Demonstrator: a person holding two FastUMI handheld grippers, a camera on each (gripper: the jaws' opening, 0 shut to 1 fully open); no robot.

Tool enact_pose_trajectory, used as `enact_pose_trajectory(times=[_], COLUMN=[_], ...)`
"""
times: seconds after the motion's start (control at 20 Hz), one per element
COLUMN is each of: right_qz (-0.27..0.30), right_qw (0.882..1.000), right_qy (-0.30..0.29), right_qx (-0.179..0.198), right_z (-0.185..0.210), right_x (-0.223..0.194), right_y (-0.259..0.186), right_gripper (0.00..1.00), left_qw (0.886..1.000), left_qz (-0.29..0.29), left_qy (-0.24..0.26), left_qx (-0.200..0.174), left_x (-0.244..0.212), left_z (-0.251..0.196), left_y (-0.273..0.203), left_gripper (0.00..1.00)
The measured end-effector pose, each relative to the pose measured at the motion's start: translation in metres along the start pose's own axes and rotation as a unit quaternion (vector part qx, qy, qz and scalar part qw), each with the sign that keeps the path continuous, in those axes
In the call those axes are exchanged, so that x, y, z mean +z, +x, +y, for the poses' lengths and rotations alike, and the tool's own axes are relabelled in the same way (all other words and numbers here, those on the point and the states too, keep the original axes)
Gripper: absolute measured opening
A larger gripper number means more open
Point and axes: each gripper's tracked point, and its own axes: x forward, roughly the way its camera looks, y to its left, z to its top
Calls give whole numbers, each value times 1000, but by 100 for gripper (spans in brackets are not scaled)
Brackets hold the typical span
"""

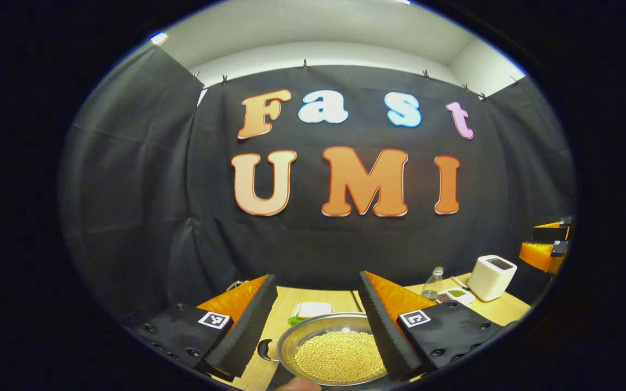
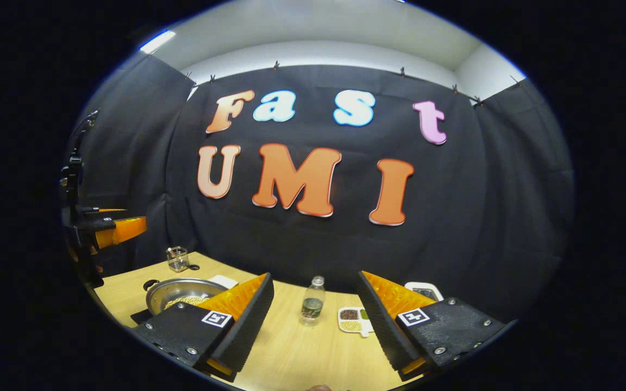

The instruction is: First push the handle of the pot to place it horizontally, then grasp the pot with both hands and set it on the induction cooktop.

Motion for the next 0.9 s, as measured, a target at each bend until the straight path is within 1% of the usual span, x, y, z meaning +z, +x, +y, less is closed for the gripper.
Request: enact_pose_trajectory(times=[0.05, 0.1, 0.15, 0.2, 0.25, 0.35, 0.4, 0.5, 0.55, 0.6, 0.65, 0.7, 0.75, 0.8, 0.85, 0.9], right_qz=[-16, -32, -47, -64, -79, -108, -119, -125, -124, -124, -125, -127, -134, -143, -147, -151], right_qw=[1000, 999, 999, 998, 996, 993, 992, 990, 990, 991, 991, 990, 989, 988, 987, 987], right_qy=[-1, -4, -10, -15, -18, -19, -19, -21, -22, -23, -26, -31, -33, -31, -31, -30], right_qx=[-7, -13, -16, -21, -29, -45, -49, -54, -57, -55, -50, -44, -45, -48, -47, -46], right_z=[-16, -28, -41, -52, -61, -80, -88, -102, -105, -107, -107, -106, -108, -111, -110, -109], right_x=[12, 23, 35, 47, 57, 85, 96, 113, 119, 124, 128, 130, 133, 139, 142, 141], right_y=[-10, -18, -29, -37, -43, -57, -65, -78, -83, -88, -93, -97, -100, -101, -101, -102], right_gripper=[98, 95, 98, 98, 95, 95, 98, 95, 97, 97, 95, 95, 95, 97, 97, 95], left_qw=[1000, 1000, 999, 998, 998, 996, 995, 993, 992, 992, 991, 989, 988, 986, 985, 985], left_qz=[-14, -28, -41, -55, -66, -89, -100, -116, -122, -128, -133, -141, -153, -161, -166, -167], left_qy=[-4, -10, -15, -18, -18, -10, -6, -9, -14, -20, -25, -29, -28, -29, -33, -33], left_qx=[-1, -2, -5, -7, -6, -4, -2, -5, -7, -10, -12, -14, -17, -15, -11, -7], left_x=[18, 25, 40, 54, 67, 90, 100, 119, 128, 135, 142, 148, 155, 156, 159, 157], left_z=[-6, -12, -16, -20, -22, -25, -26, -30, -31, -31, -32, -32, -32, -29, -26, -24], left_y=[-7, -17, -24, -31, -38, -54, -62, -79, -87, -94, -101, -107, -112, -113, -113, -113], left_gripper=[96, 98, 99, 99, 99, 99, 99, 99, 99, 99, 99, 99, 96, 99, 99, 99])
